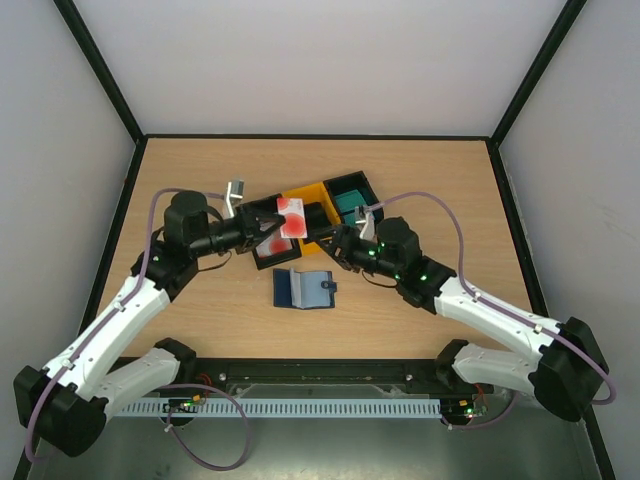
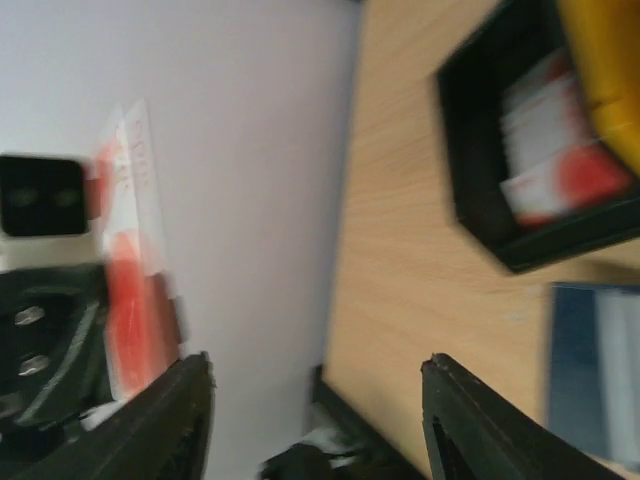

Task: Put the credit cards into the card holder
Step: Insert the credit card into the card holder.

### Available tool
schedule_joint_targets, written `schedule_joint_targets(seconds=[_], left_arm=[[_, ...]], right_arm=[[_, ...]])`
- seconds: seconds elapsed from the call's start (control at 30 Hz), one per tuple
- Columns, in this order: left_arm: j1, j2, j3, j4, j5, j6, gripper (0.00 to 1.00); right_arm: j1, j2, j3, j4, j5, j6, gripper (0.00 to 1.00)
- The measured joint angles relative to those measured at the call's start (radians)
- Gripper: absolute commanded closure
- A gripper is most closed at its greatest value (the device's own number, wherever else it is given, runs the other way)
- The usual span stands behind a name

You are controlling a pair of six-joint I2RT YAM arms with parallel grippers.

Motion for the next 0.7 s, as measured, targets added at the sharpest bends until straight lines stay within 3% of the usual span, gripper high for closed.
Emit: schedule_joint_targets(seconds=[0.17,0.37,0.57,0.7], left_arm=[[-0.034,0.0,-0.072,-0.045,-0.076,0.142,0.98],[-0.207,0.043,-0.186,-0.058,-0.201,0.203,0.98],[-0.284,0.092,-0.306,0.028,-0.286,0.19,0.98],[-0.315,0.134,-0.376,0.066,-0.327,0.169,0.98]], right_arm=[[0.002,-0.002,0.0,-0.243,0.205,-0.185,0.44],[0.116,0.101,0.016,-0.47,0.489,-0.351,0.44],[0.206,0.168,0.004,-0.546,0.613,-0.424,0.33],[0.22,0.168,-0.03,-0.527,0.616,-0.447,0.33]])
